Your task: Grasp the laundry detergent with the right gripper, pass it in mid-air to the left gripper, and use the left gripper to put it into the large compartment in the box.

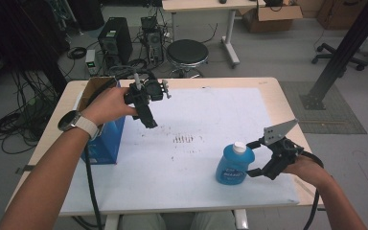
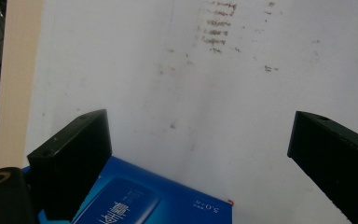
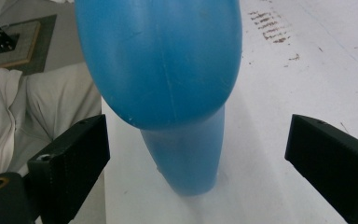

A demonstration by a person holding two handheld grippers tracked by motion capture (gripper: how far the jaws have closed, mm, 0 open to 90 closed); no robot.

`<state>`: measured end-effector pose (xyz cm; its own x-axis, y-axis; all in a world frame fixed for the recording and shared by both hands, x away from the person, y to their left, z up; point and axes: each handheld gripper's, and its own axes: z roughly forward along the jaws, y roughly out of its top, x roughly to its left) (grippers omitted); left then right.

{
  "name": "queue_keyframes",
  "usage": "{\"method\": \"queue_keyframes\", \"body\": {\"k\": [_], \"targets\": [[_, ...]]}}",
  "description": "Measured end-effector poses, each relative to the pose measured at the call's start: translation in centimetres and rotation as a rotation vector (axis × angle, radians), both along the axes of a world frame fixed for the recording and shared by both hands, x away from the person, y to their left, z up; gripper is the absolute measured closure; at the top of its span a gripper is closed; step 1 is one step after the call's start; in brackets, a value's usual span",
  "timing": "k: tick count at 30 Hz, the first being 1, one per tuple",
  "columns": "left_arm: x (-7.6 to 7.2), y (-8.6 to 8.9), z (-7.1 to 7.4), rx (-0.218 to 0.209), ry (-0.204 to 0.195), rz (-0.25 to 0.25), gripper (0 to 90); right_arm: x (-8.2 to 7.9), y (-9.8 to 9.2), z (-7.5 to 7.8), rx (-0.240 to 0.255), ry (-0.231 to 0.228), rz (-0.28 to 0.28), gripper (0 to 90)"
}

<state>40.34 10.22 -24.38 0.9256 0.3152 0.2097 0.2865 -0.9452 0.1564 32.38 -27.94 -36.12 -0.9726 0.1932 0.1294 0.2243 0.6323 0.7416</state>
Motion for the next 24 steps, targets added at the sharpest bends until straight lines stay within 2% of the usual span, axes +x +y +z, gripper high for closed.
{"method": "queue_keyframes", "body": {"k": [6,24], "targets": [[0.0,0.0,-0.1,0.000,0.001,-0.003,6.7,0.0,-0.2,-0.8,0.048,0.002,-0.012,6.4],[0.1,-0.3,-0.5,-0.004,0.007,-0.002,6.6,-0.4,-1.6,-2.7,0.142,0.014,-0.048,6.4]]}}
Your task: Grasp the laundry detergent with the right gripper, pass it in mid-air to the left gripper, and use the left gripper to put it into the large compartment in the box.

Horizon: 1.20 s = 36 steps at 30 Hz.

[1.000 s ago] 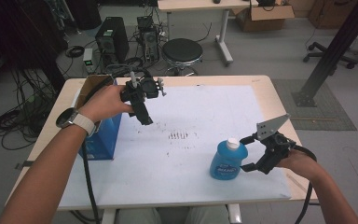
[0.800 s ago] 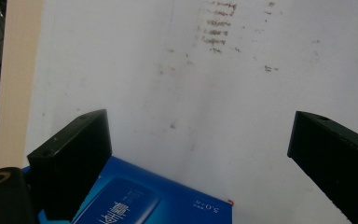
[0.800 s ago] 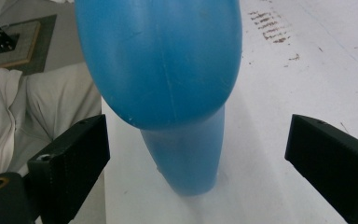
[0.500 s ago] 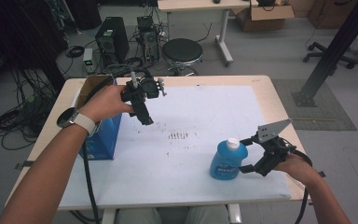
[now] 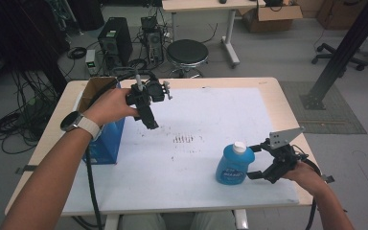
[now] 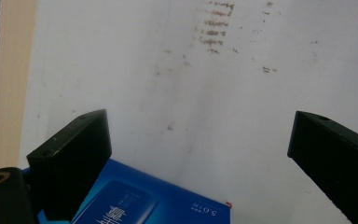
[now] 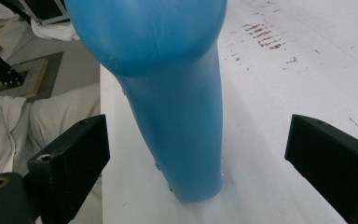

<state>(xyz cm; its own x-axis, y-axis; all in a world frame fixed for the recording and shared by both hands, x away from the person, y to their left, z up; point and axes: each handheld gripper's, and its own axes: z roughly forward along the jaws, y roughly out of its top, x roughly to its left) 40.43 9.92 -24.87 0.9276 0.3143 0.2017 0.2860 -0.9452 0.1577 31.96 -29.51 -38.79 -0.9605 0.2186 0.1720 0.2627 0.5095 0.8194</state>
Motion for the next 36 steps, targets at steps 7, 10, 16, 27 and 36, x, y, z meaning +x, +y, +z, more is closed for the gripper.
{"method": "queue_keyframes", "body": {"k": [7,10,16,27,36], "targets": [[0.0,-0.1,0.0,0.009,0.004,-0.001,6.7,-0.2,-0.1,-0.6,0.026,-0.001,-0.011,6.5],[0.0,-0.1,0.0,0.008,0.003,-0.002,6.7,-0.1,-0.1,-0.6,0.027,-0.007,-0.012,6.5],[0.0,-0.1,-0.1,0.007,0.002,0.000,6.7,-0.2,0.3,-0.7,0.041,-0.016,-0.010,6.5],[0.0,-0.3,-0.1,0.006,0.004,-0.004,6.6,-0.2,1.8,-1.4,0.048,-0.016,0.010,6.8],[0.0,-0.3,-0.2,0.007,0.003,-0.003,6.7,-0.4,2.8,-1.9,0.064,-0.022,0.013,7.0]]}}
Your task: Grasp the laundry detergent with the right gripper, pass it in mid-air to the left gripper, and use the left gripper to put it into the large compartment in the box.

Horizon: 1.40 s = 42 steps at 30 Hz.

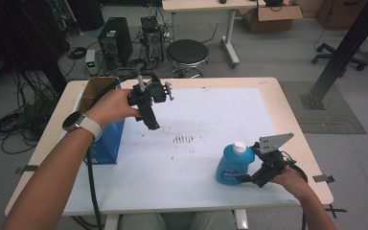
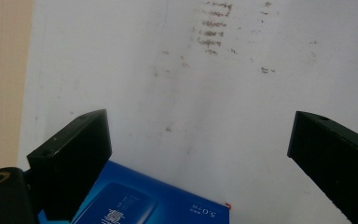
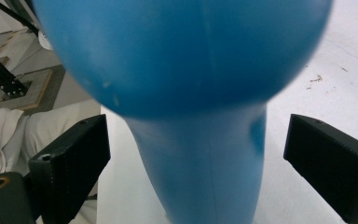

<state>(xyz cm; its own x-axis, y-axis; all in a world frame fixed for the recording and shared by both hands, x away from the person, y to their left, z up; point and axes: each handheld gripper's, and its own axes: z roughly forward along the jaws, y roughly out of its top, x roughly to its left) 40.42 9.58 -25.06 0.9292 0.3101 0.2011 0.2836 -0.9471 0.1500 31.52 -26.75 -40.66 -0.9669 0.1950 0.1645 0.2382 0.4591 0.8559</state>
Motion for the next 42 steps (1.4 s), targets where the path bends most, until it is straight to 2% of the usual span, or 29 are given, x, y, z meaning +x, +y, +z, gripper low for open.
{"method": "queue_keyframes", "body": {"k": [10,18,25,30,42], "targets": [[0.04,-0.09,-0.15,0.005,0.006,-0.005,6.7,-0.12,0.69,-0.37,0.017,-0.005,0.005,10.1],[-0.01,-0.17,-0.20,0.007,0.005,-0.006,6.7,-0.09,0.61,-0.37,0.046,-0.026,0.020,20.2],[-0.04,-0.18,-0.18,0.005,0.002,-0.003,6.6,-0.13,0.52,-0.34,0.046,-0.034,0.025,24.7],[-0.06,-0.26,-0.16,0.006,0.003,-0.008,6.7,-0.04,0.47,-0.41,0.054,-0.038,0.030,31.1],[-0.14,-0.32,-0.21,0.003,0.000,-0.010,6.7,0.10,0.43,-0.36,0.067,-0.041,0.034,36.3]]}}
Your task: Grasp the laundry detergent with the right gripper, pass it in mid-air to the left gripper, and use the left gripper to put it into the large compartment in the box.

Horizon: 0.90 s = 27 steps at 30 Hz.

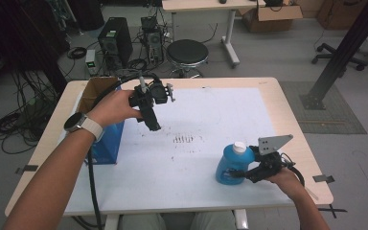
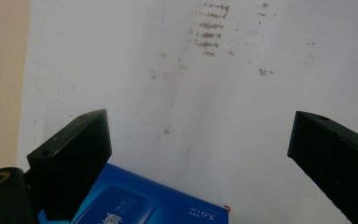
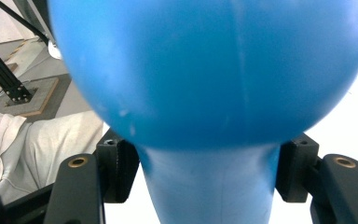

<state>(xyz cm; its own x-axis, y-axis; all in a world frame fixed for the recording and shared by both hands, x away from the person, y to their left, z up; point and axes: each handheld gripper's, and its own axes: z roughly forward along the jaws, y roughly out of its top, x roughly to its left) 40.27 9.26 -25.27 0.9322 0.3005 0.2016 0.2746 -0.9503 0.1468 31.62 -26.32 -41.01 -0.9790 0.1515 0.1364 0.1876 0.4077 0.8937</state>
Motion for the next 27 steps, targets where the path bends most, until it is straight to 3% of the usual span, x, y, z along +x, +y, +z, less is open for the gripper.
{"method": "queue_keyframes", "body": {"k": [17,27], "targets": [[0.01,0.04,0.01,-0.004,-0.002,0.000,6.7,0.06,-0.15,-0.11,0.018,-0.022,0.014,41.8],[-0.23,0.13,0.28,-0.013,-0.005,0.001,6.7,0.07,-0.04,0.25,-0.003,-0.040,0.015,44.0]]}}
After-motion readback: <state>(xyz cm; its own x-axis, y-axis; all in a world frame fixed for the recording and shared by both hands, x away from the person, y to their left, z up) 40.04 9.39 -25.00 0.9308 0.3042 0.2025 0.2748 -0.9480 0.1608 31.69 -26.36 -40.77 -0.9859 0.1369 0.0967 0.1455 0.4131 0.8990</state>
